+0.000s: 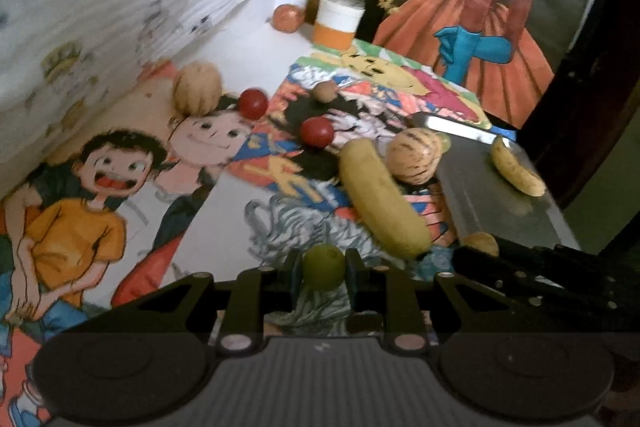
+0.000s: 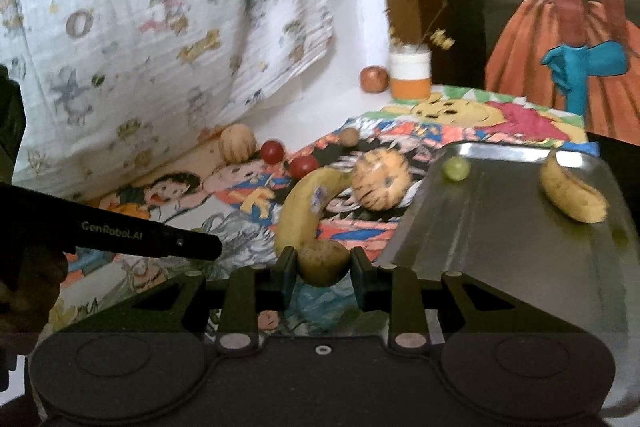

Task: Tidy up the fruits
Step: 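Carry the brown fruit in the right tool while the left tool carries the grape to the tray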

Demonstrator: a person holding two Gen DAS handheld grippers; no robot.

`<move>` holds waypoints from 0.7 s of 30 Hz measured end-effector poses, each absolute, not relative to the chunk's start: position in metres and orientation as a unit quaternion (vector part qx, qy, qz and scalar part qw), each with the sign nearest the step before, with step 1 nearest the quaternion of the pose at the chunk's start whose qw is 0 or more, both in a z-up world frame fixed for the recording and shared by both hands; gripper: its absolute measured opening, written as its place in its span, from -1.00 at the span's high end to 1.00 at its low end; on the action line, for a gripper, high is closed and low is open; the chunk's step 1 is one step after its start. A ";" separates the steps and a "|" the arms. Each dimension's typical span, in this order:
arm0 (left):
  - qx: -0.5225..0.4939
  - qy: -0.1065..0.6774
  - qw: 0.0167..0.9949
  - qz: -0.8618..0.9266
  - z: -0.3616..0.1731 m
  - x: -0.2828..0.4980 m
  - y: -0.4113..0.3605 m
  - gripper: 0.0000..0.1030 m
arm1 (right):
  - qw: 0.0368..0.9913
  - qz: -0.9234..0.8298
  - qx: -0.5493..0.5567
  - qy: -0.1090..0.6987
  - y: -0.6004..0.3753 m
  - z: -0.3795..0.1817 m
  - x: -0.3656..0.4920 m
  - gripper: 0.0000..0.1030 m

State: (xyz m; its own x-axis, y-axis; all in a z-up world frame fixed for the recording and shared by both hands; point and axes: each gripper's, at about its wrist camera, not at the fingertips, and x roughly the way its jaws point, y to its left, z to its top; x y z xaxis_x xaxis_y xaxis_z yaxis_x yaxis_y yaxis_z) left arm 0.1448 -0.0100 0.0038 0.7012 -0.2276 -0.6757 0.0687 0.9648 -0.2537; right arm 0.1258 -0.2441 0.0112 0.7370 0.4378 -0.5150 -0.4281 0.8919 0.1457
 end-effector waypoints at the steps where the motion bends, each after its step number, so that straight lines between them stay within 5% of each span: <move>1: -0.100 0.375 0.918 -0.087 0.007 0.146 -0.014 0.52 | 0.934 0.227 0.012 0.275 -0.248 0.014 0.124 0.41; 21: -0.041 0.339 0.920 -0.195 0.030 0.227 -0.134 0.52 | 0.965 0.110 0.006 0.236 -0.347 0.027 0.177 0.40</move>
State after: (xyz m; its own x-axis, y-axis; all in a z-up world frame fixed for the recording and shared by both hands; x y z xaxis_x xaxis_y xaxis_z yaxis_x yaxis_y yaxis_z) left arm 0.2270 -0.1335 0.0301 0.6951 -0.3854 -0.6068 0.3302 0.9210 -0.2068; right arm 0.1768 -0.3470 0.0272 0.8642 0.2145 -0.4552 -0.2092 0.9759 0.0626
